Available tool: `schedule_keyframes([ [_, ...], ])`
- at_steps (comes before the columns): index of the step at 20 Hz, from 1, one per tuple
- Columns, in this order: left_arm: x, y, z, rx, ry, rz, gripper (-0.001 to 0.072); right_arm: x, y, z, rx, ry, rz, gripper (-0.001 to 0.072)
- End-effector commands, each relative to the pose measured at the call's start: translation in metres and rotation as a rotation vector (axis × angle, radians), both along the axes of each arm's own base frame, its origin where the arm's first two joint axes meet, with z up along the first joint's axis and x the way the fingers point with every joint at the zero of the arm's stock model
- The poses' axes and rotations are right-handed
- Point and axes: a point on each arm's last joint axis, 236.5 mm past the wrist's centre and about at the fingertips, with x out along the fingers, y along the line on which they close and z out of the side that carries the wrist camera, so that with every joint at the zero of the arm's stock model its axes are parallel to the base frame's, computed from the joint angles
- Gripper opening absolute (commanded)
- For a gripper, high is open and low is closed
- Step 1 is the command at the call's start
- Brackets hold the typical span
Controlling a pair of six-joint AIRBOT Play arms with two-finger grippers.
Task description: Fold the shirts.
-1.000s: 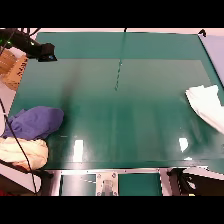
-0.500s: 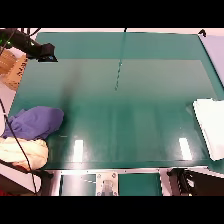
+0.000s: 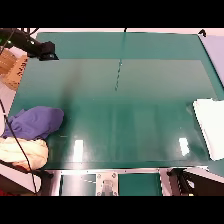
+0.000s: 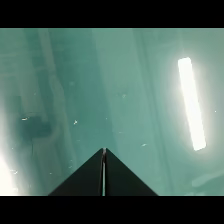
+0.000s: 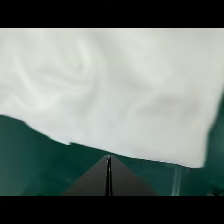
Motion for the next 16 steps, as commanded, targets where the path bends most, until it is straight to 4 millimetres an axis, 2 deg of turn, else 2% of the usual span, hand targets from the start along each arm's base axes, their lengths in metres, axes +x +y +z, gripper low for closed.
schedule_keyframes([
  [1,-0.010,-0.004,-0.003,-0.002,0.041,-0.017,0.0017,0.094,0.033,0.046,-0.154,-0.174,0.266,0.0017],
  [3,-0.024,-0.010,-0.010,0.003,0.107,-0.032,0.0017,0.127,0.074,0.050,-0.172,-0.194,0.439,0.0017],
  [5,-0.042,-0.022,-0.020,0.004,0.168,-0.047,0.0017,0.146,0.123,0.044,-0.166,-0.198,0.600,0.0017],
  [7,-0.067,-0.036,-0.034,0.013,0.211,-0.062,0.0017,0.153,0.171,0.028,-0.147,-0.198,0.725,0.0017],
  [10,-0.121,-0.052,-0.059,0.024,0.267,-0.066,0.0017,0.142,0.229,0.003,-0.107,-0.184,0.863,0.0017],
  [13,-0.167,-0.051,-0.079,0.013,0.276,-0.024,0.0017,0.139,0.263,-0.008,-0.108,-0.194,0.947,0.0017],
  [16,-0.188,-0.042,-0.088,0.043,0.270,-0.011,0.0019,0.140,0.283,-0.005,-0.071,-0.212,0.977,0.0018],
])
